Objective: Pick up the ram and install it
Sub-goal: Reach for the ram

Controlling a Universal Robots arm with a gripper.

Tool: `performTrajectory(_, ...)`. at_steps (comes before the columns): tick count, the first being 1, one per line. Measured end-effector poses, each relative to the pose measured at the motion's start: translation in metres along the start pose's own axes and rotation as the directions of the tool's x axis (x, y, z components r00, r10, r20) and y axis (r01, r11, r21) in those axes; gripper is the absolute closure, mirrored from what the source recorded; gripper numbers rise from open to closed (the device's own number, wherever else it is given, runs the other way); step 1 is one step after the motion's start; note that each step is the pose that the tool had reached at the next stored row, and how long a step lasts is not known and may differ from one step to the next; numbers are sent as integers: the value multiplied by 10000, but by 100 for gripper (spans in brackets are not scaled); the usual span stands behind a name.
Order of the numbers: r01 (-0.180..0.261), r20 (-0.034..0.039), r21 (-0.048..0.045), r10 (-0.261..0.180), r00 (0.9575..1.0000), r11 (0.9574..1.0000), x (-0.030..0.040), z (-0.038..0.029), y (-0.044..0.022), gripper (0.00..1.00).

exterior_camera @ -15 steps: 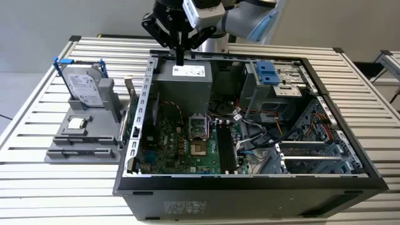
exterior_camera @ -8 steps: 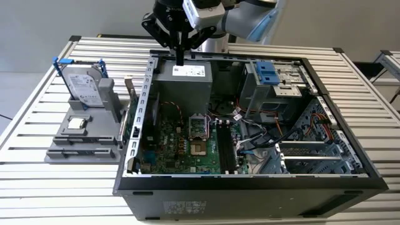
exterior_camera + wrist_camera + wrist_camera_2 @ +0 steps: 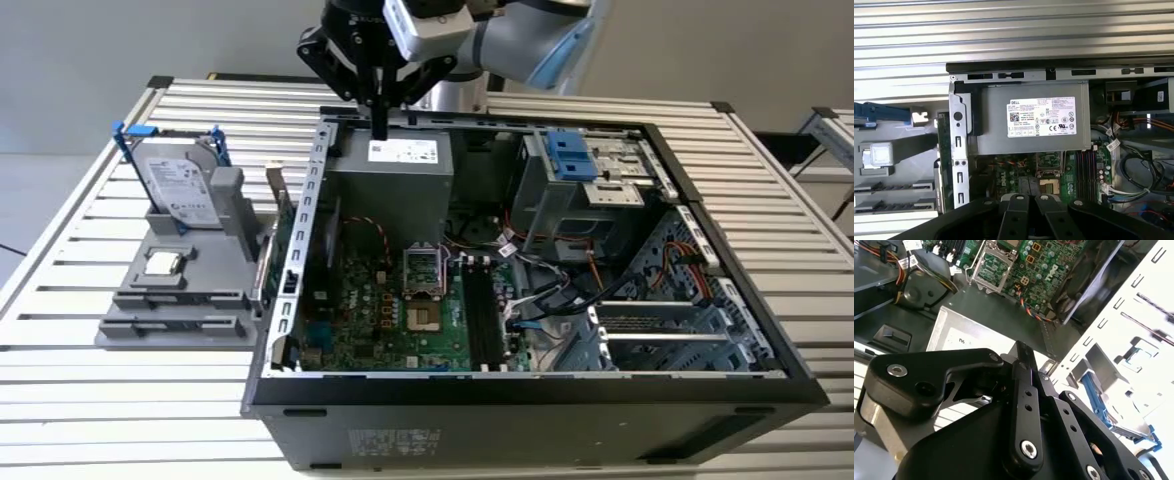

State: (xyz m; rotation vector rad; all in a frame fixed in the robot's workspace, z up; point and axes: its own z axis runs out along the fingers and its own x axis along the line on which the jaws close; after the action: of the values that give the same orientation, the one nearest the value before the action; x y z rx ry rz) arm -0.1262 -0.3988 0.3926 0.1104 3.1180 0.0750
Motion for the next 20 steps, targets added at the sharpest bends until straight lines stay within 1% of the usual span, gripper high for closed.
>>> performTrajectory(20, 0, 0, -1, 0, 10000, 10000, 234, -5, -16, 100)
